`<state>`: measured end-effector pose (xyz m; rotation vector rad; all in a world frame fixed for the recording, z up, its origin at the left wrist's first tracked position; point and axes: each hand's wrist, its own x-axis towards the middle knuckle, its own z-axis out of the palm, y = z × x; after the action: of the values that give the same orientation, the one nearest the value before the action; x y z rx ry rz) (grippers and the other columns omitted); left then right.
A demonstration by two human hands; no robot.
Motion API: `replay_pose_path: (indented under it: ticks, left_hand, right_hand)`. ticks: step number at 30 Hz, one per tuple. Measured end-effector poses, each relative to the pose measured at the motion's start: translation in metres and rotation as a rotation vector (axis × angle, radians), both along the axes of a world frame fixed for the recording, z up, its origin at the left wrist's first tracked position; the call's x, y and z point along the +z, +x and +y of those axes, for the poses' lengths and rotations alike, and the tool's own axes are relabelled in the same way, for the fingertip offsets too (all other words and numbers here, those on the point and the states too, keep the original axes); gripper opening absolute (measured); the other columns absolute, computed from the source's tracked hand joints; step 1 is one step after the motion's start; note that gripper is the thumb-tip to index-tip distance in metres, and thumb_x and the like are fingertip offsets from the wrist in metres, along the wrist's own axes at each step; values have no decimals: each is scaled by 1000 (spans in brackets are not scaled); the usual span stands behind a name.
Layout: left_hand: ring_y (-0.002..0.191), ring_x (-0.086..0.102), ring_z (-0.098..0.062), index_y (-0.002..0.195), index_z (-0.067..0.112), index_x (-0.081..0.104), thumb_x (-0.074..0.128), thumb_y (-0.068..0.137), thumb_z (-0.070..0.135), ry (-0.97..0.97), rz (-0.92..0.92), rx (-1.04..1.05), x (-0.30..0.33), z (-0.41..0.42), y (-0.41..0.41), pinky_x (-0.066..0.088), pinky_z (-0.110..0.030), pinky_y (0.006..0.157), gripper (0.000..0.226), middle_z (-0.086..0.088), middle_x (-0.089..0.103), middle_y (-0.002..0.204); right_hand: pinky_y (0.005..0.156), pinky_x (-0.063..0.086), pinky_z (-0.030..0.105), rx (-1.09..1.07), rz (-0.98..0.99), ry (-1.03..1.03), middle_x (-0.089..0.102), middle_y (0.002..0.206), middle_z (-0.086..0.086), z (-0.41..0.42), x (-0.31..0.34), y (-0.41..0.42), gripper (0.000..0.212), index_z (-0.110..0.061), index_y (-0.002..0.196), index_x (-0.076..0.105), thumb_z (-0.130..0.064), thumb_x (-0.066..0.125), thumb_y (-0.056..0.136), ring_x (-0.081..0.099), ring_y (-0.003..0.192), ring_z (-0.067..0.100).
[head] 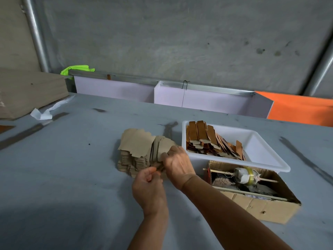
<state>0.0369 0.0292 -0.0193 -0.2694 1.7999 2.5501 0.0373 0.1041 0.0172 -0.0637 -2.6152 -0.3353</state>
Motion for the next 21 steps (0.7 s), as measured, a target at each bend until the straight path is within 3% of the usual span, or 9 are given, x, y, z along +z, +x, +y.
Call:
replay_pose_path:
  ticks: [5, 8, 11, 16, 19, 21]
  left_hand:
    - [75, 62, -24, 75, 20, 64, 61, 81, -6, -19, 9, -3, -3, -2, 0, 50, -33, 66, 27, -15, 69, 86]
    - [83, 64, -36, 77, 19, 65, 60, 81, -5, -30, 13, -16, -3, -2, 1, 53, -46, 80, 25, -15, 69, 88]
    - [91, 64, -40, 78, 18, 65, 61, 80, -5, -39, 14, -17, -3, -2, 1, 52, -48, 83, 23, -15, 70, 87]
    - [81, 63, -28, 80, 19, 65, 61, 81, -4, -38, 32, -26, -3, -4, 1, 52, -43, 81, 22, -16, 70, 89]
    - [75, 62, -18, 83, 22, 63, 63, 83, -1, -56, 106, -27, 4, -5, 3, 52, -42, 83, 24, -9, 69, 88]
    - [81, 61, -11, 97, 19, 62, 68, 81, 3, -93, 187, -27, 11, -7, 4, 52, -40, 87, 24, -5, 66, 97]
  right_hand:
    - [45, 50, 28, 16, 111, -197, 51, 38, 8, 3, 6, 6, 30, -7, 44, 57, 6, 84, 42, 50, 36, 23]
    - [42, 46, 24, 1, 152, -193, 50, 39, 7, 0, 6, 8, 31, -7, 45, 55, 8, 81, 40, 50, 36, 23]
    - [43, 43, 24, -1, 242, -195, 51, 40, 6, -1, 5, 12, 31, -8, 47, 53, 9, 79, 41, 49, 39, 23]
    - [46, 40, 25, -58, 446, -307, 49, 42, 7, 0, 21, 22, 29, -5, 50, 55, 15, 75, 51, 46, 41, 23]
    - [54, 45, 31, -53, 522, -476, 61, 56, 11, 2, 38, 40, 12, -3, 63, 65, 0, 73, 71, 55, 53, 30]
    - [62, 50, 35, -53, 498, -656, 68, 70, 8, 6, 45, 57, 3, -6, 76, 69, -6, 70, 79, 61, 66, 27]
